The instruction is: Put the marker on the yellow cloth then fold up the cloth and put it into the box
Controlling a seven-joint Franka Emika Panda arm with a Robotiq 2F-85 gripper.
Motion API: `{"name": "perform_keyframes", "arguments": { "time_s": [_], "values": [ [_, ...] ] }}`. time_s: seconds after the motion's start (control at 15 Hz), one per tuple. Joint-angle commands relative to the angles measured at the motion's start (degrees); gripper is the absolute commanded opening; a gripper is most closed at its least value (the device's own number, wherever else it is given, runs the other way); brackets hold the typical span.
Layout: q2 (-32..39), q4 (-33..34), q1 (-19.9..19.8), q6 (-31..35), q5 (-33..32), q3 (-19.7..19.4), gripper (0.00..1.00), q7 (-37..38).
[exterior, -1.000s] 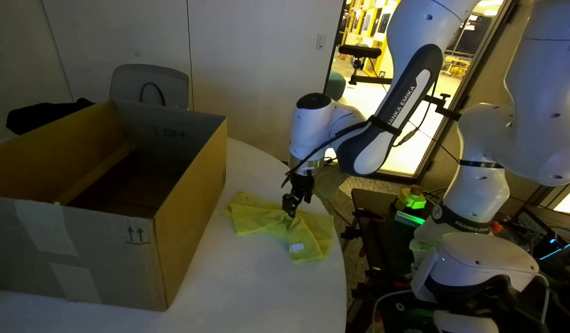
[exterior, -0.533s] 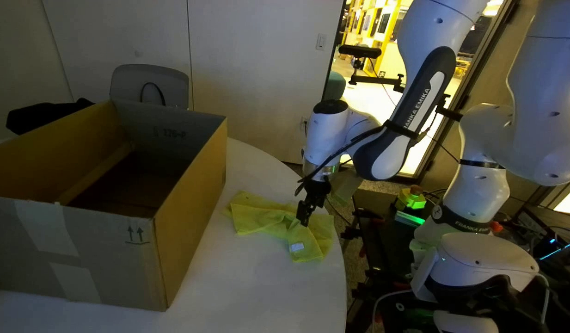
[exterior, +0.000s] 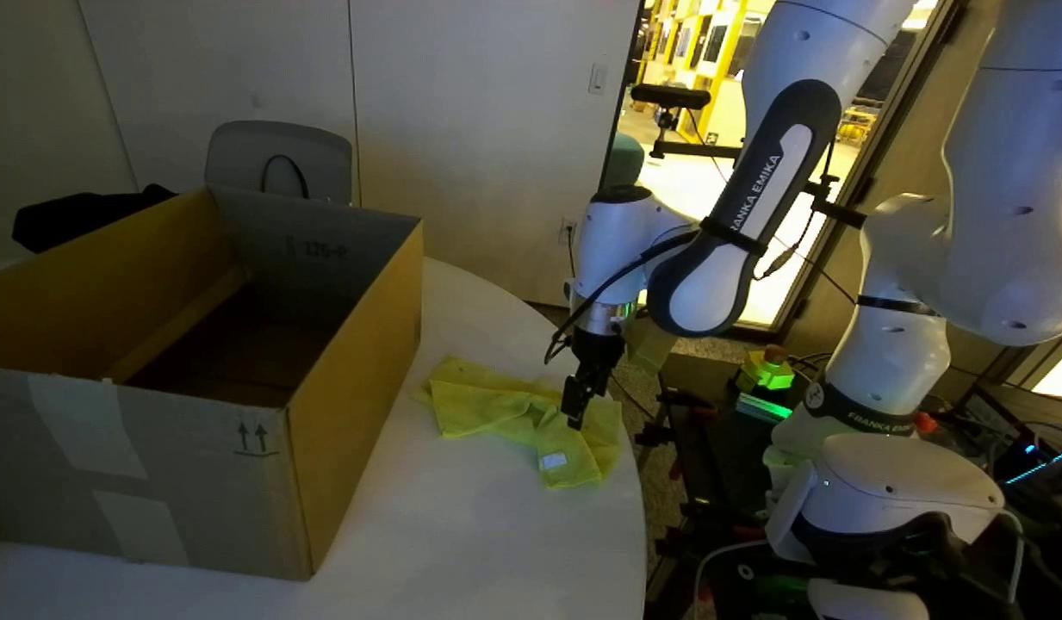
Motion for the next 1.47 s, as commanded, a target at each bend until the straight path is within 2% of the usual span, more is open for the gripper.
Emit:
{"name": "perform_keyframes", "arguments": {
  "time_s": [0.0, 0.07, 0.2, 0.4, 0.6, 0.73, 0.87, 1.13, 1.4],
  "values": [
    [-0.35, 0.03, -2.28, -0.89, 5.79, 2.34, 1.00, -6.85],
    [-0.24, 0.00, -2.61, -0.77, 7.03, 2.83, 1.00, -8.42],
    [-0.46, -0.01, -2.10, -2.19, 5.52, 2.88, 1.00, -10.89],
    [-1.17, 0.06, 0.56, -9.66, -2.04, 1.80, 1.00, -10.18],
    [-0.47, 0.69, 1.40, -16.62, -6.18, 2.90, 1.00, -11.85],
    [1.61, 1.87, 1.37, -18.62, -7.48, 3.75, 1.00, -15.34],
    [3.09, 2.27, 1.07, -17.80, -8.58, 4.33, 1.00, -18.97],
    [5.53, 1.80, 0.04, -11.43, -9.47, 4.35, 1.00, -26.00],
    [8.53, 1.64, -1.16, -5.38, -9.59, 3.78, 1.00, -29.73]
  ]
}}
